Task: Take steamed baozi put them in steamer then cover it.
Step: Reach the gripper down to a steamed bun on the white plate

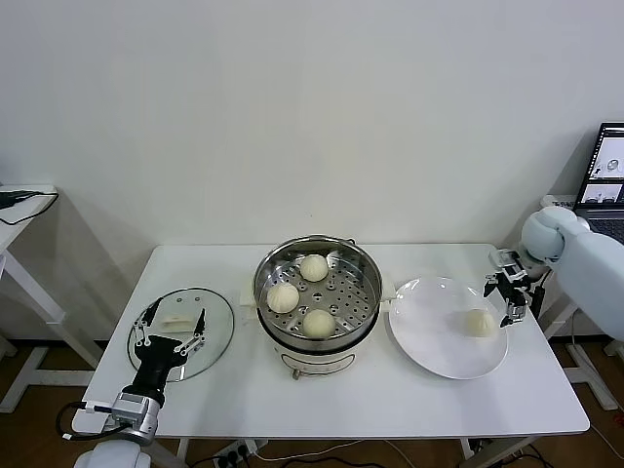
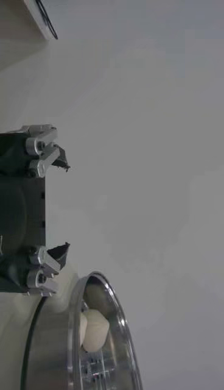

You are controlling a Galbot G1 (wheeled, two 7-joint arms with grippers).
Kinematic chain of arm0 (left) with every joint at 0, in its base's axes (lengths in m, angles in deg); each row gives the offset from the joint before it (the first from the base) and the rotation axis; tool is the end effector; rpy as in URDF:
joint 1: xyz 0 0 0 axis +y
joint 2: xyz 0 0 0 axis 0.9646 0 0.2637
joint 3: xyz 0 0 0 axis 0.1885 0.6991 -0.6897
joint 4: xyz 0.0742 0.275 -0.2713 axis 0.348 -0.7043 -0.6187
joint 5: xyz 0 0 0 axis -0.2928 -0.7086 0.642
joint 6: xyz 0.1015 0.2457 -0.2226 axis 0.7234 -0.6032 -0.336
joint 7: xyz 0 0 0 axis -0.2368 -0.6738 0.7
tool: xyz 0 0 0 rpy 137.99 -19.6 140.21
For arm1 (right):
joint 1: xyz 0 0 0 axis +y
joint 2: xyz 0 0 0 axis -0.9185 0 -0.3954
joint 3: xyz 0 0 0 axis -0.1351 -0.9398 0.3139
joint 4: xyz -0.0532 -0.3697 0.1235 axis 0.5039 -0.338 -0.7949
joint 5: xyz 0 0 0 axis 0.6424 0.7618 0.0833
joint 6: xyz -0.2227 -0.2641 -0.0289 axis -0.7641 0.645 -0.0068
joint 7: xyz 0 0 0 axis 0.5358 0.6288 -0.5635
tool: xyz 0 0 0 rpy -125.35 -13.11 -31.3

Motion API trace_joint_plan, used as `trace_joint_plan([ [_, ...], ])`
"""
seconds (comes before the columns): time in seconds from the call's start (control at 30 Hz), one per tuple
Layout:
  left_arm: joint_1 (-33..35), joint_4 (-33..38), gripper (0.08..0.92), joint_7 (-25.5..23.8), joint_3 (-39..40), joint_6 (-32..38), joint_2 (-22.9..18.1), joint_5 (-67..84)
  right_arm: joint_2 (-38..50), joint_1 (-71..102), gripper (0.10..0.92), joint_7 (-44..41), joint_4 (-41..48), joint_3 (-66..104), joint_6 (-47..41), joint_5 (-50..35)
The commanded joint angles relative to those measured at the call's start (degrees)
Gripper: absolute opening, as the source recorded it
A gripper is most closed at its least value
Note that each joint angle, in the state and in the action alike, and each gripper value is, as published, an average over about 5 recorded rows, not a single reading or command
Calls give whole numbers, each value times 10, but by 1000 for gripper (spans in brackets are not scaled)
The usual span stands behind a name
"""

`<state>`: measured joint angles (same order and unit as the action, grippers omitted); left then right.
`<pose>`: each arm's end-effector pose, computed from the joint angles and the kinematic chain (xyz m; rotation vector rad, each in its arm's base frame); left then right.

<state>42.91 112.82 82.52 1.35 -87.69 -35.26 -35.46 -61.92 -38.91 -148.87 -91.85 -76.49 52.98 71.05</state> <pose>0.1658 0.0798 -0.3273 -0.0954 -3.0653 -0.5282 0.5732 -0.2776 -0.1850 1.2026 -1.2055 1.3613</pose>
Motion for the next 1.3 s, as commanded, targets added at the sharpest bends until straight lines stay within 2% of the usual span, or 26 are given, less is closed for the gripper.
trace_joint_plan([
  [0.03,0,-2,823,-1,1,2,-1,-2,-44,38,823,28,54,42,7,51],
  [1.3,-3,-15,823,-1,1,6,-4,-6,-59,56,818,24,52,45,12,85],
])
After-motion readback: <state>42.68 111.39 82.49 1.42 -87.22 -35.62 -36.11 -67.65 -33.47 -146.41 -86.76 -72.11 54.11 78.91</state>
